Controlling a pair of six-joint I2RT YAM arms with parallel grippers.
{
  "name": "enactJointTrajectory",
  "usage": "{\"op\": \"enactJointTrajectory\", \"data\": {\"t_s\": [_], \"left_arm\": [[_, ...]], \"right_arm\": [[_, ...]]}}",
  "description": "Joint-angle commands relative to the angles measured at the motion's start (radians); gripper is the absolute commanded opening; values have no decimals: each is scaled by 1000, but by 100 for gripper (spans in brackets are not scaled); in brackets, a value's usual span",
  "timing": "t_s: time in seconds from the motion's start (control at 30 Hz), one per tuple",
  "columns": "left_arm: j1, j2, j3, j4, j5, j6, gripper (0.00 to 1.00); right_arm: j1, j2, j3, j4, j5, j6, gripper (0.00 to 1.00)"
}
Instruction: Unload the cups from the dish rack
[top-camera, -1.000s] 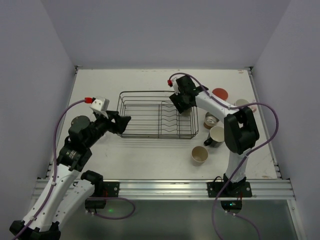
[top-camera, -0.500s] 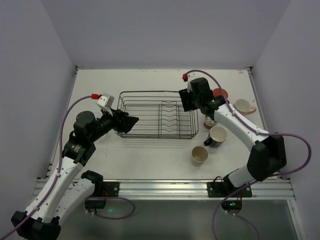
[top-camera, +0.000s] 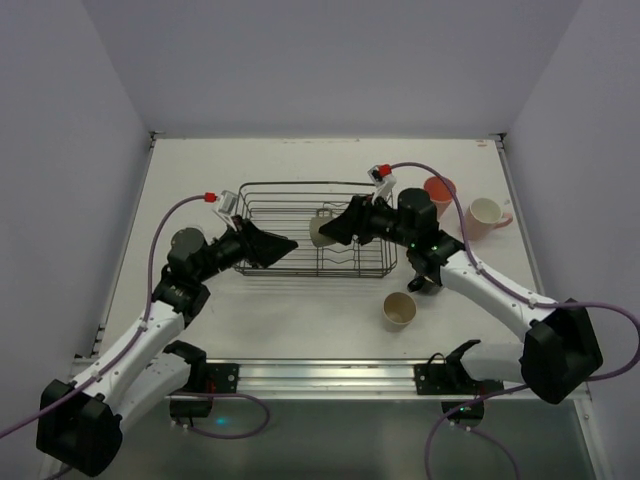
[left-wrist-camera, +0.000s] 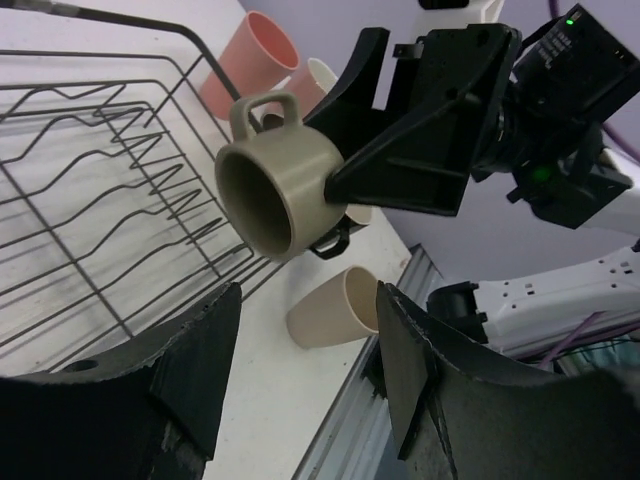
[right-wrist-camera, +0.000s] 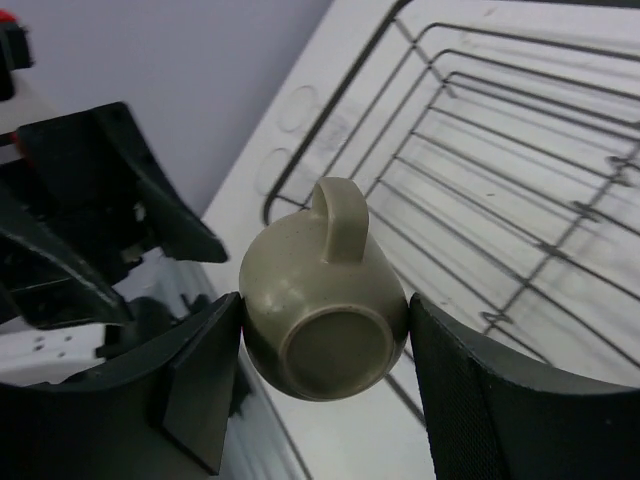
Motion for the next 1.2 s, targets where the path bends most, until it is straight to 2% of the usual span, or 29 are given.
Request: {"op": "enactJointTrajectory", "data": {"t_s": [0.0, 0.13, 0.3, 0.4, 0.43, 0.53, 0.6, 0.67, 0.7, 0.87, 1.0, 1.17], "left_arm": [[-35, 23, -6, 180, 48, -102, 60], [-58, 31, -6, 192, 28, -98, 57], [-62, 27, -6, 177, 16, -85, 52], [-63, 20, -7, 181, 16, -74, 40], [-63, 19, -4, 180, 16, -72, 26], [-63, 8, 10, 143, 16, -49, 7], [-63, -7, 20, 103, 10, -16, 1], [-63, -35, 28, 43, -4, 10, 0], [-63, -46, 30, 25, -10, 32, 0], [-63, -90, 37, -75, -43, 73, 0], [-63, -107, 80, -208, -84, 170, 0], [-63, -122, 165, -444, -96, 283, 0]], "right_arm": [[51, 2, -19, 334, -166, 179, 20], [114, 74, -4, 396, -189, 222, 20], [128, 121, -10, 506, -233, 304, 20], [133, 157, -7, 534, -238, 340, 21], [133, 163, -16, 550, -236, 353, 23], [134, 183, -34, 626, -232, 414, 27], [134, 197, -36, 664, -235, 454, 36], [134, 204, -37, 693, -245, 491, 48], [133, 210, -39, 716, -249, 500, 50], [133, 223, -36, 764, -272, 541, 54], [128, 186, -48, 742, -259, 514, 61], [108, 71, -83, 628, -213, 405, 82]]}}
